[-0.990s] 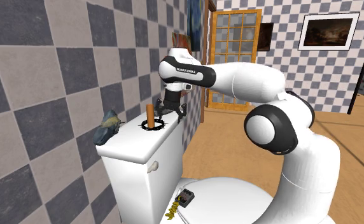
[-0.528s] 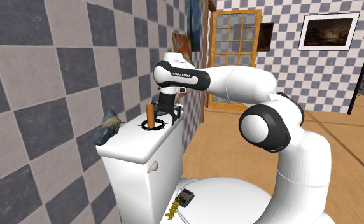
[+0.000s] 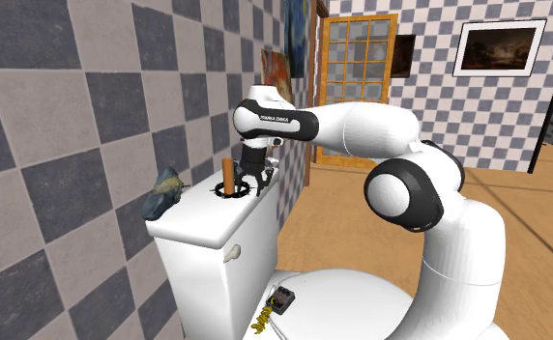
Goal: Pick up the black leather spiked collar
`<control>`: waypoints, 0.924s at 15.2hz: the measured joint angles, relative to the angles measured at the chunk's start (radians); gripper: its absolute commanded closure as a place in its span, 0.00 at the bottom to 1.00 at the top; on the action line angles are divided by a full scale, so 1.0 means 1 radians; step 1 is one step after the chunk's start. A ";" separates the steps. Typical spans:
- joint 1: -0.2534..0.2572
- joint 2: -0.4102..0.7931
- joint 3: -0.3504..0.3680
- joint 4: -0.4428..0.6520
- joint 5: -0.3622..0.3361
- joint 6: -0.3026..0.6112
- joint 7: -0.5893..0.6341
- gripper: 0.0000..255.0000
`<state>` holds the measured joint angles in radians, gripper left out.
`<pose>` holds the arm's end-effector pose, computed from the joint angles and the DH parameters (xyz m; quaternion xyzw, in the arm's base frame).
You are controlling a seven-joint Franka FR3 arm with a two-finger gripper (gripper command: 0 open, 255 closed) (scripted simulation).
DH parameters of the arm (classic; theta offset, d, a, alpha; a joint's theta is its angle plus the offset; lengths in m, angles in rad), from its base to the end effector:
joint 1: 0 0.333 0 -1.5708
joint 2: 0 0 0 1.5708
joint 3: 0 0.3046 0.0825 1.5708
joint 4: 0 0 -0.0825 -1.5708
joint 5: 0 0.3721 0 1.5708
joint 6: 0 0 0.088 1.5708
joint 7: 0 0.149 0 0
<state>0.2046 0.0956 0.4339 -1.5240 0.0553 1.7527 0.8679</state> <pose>0.4771 0.3503 0.5621 -0.9892 0.1193 -0.0192 0.0830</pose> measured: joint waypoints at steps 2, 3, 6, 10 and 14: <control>0.000 0.001 0.000 0.001 0.000 -0.001 0.000 1.00; 0.000 0.001 0.000 0.002 0.000 -0.002 0.000 1.00; -0.001 -0.003 -0.001 -0.003 0.001 0.001 -0.001 1.00; -0.001 0.010 -0.004 0.046 -0.008 -0.066 0.005 1.00; 0.010 0.033 0.003 0.128 -0.015 -0.101 0.017 1.00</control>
<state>0.2150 0.1288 0.4374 -1.3957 0.0398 1.6518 0.8850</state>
